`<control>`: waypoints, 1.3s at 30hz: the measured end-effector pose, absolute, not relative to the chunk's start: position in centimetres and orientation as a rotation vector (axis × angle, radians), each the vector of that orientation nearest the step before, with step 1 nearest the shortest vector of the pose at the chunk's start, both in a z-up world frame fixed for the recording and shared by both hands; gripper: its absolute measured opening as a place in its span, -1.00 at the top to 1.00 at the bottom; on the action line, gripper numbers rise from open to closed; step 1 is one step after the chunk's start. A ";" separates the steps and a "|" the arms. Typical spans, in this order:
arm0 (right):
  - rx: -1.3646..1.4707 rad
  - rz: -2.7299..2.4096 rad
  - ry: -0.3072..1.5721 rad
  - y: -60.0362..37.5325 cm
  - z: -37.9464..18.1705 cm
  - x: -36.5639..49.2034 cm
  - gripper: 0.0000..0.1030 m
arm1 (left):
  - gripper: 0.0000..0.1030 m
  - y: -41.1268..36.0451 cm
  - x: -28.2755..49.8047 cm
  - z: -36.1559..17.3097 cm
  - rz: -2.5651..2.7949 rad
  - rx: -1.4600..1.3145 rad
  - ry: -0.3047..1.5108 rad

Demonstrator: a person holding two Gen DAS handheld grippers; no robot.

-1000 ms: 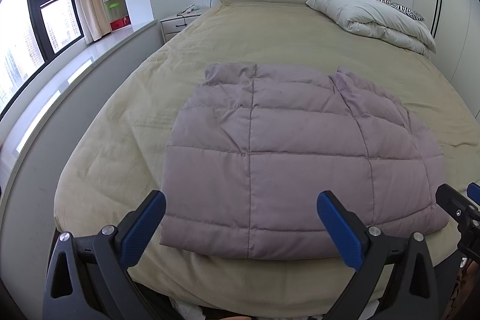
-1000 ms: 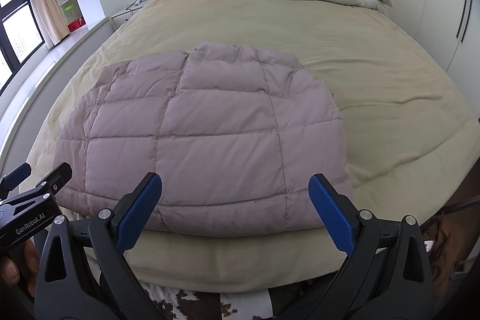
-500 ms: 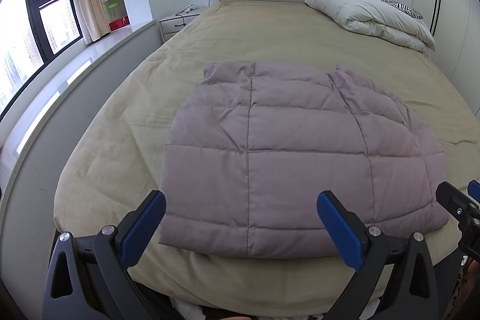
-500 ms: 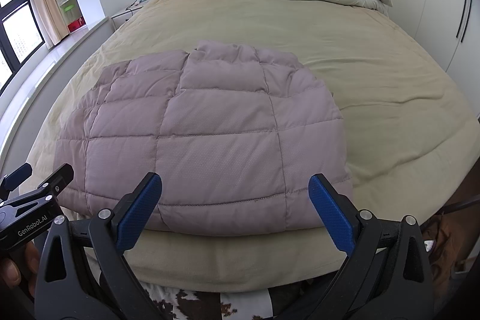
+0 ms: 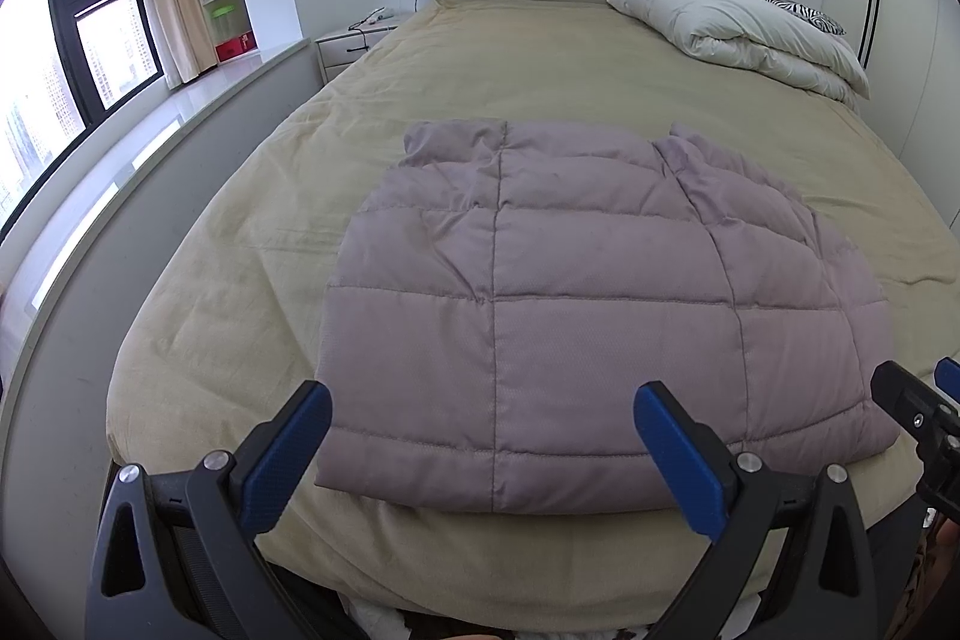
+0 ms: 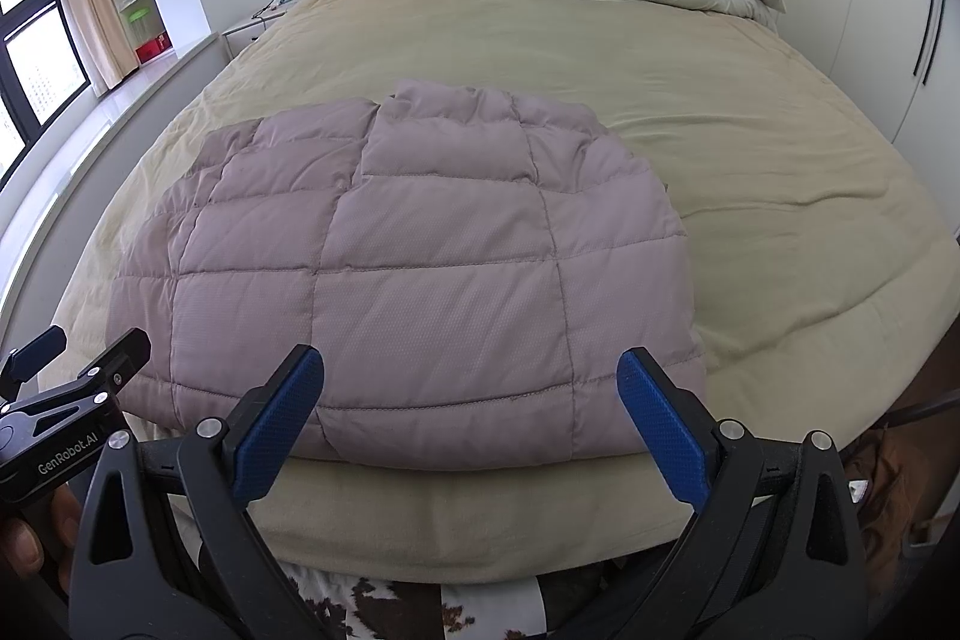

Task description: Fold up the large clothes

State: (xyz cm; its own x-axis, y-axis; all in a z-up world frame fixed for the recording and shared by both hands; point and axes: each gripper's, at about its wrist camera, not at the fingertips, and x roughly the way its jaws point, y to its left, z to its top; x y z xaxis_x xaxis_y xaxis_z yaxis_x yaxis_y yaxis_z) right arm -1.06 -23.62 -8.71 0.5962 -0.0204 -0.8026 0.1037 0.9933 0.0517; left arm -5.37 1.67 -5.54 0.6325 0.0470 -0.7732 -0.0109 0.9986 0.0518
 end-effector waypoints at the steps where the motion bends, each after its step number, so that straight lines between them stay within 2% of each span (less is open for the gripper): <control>1: 0.097 -0.072 0.930 -23.6 -8.7 -1.1 -0.94 | -1.00 1.7 -5.4 -5.5 0.033 0.043 0.886; 39: 0.096 -0.063 0.946 -23.5 -9.2 -1.1 -0.94 | -1.00 2.2 -4.9 -5.8 -0.007 0.044 0.905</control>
State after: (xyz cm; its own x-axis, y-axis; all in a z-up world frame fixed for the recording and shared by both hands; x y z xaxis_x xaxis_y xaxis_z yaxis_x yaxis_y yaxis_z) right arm -1.07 -23.51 -9.22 0.5838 -0.0120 -0.8118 0.0957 0.9939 0.0542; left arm -4.93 2.20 -5.81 0.6176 0.0125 -0.7864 0.0248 0.9991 0.0354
